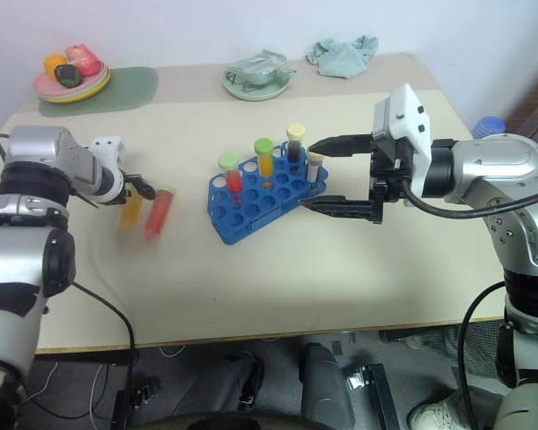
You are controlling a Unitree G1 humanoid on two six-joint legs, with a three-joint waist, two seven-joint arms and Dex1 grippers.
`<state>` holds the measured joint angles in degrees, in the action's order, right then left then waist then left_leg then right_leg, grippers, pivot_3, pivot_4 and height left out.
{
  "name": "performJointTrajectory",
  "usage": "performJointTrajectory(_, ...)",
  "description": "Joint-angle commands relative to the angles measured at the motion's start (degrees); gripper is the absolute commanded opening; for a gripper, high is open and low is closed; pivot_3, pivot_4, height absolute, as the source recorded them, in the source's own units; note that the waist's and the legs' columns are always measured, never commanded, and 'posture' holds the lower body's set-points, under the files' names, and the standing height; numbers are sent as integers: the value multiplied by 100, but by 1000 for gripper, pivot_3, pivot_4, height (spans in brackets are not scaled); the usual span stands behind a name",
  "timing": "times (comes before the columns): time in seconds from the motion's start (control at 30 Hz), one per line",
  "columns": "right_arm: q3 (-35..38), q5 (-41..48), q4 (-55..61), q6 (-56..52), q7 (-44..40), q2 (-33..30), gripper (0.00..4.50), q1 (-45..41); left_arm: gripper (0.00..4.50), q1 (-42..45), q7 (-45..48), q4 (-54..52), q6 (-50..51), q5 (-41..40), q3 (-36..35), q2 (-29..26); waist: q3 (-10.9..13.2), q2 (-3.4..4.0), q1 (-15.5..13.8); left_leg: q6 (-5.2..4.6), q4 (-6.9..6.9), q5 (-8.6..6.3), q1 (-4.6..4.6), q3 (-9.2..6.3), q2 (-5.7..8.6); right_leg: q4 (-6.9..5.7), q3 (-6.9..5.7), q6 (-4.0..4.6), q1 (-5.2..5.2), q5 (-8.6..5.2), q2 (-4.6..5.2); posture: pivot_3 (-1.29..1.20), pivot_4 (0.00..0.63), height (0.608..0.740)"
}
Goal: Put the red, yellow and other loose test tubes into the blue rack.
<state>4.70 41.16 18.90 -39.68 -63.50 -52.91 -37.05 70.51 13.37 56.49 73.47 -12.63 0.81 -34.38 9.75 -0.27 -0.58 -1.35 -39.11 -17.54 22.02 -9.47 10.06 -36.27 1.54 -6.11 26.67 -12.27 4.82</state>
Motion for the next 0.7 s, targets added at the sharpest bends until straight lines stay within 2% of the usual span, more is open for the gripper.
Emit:
performJointTrajectory(0.03,83,38,172,57,29,37,4313,-33,2202,183,-35,87,-60,212,-120,-9,-1,-1,-7,0,-1,0,1,0,0,0,0,0,0,0,0,0,150,740)
performJointTrajectory(0.1,81,39,190,69,58,70,4313,2,1128,188,-49,105,-74,275,-156,-17,-1,-2,-8,0,-2,0,1,0,1,-1,0,0,0,0,1,0,150,740)
performJointTrajectory(0.13,82,39,203,78,65,80,4313,27,762,183,-38,96,-62,301,-167,-29,-1,-2,-8,0,-2,0,1,0,1,-1,0,0,0,0,1,0,150,740)
performJointTrajectory(0.27,93,36,221,92,75,104,4313,68,739,141,103,-129,68,331,-194,-113,-1,-2,-4,0,-3,0,2,0,1,-3,0,0,2,0,1,0,150,740)
performJointTrajectory(0.4,114,24,212,119,96,128,4313,113,739,-286,978,-1601,412,-29,11,-541,0,-4,26,0,-5,0,15,0,1,-8,1,0,14,0,1,0,150,740)
performJointTrajectory(0.47,149,8,215,156,107,137,4313,208,739,-916,1551,-3134,705,-542,-128,-982,0,-4,53,0,-4,0,18,0,1,-11,3,0,17,0,4,0,150,740)
performJointTrajectory(0.53,237,62,269,134,199,192,4313,363,739,-2262,3093,-5419,205,-1749,-816,-1588,-1,-2,146,0,5,0,19,2,0,-13,5,1,21,0,6,0,150,740)
performJointTrajectory(0.57,280,88,290,119,243,214,4313,436,739,-2741,3796,-6076,39,-2399,-1280,-1661,-1,-1,140,-2,6,-1,19,3,0,-13,2,1,22,0,10,0,150,740)
performJointTrajectory(0.6,321,107,309,108,287,232,4313,508,739,-3127,4154,-6560,-58,-2786,-1673,-1736,0,0,131,-3,2,-1,19,5,0,-12,-2,2,22,0,12,0,150,740)
performJointTrajectory(0.7,474,104,364,87,504,303,4313,867,739,-4164,4723,-7488,-639,-3051,-2123,-2013,-1,-1,101,-4,-13,-1,18,2,1,-1,-16,4,11,2,16,0,150,740)
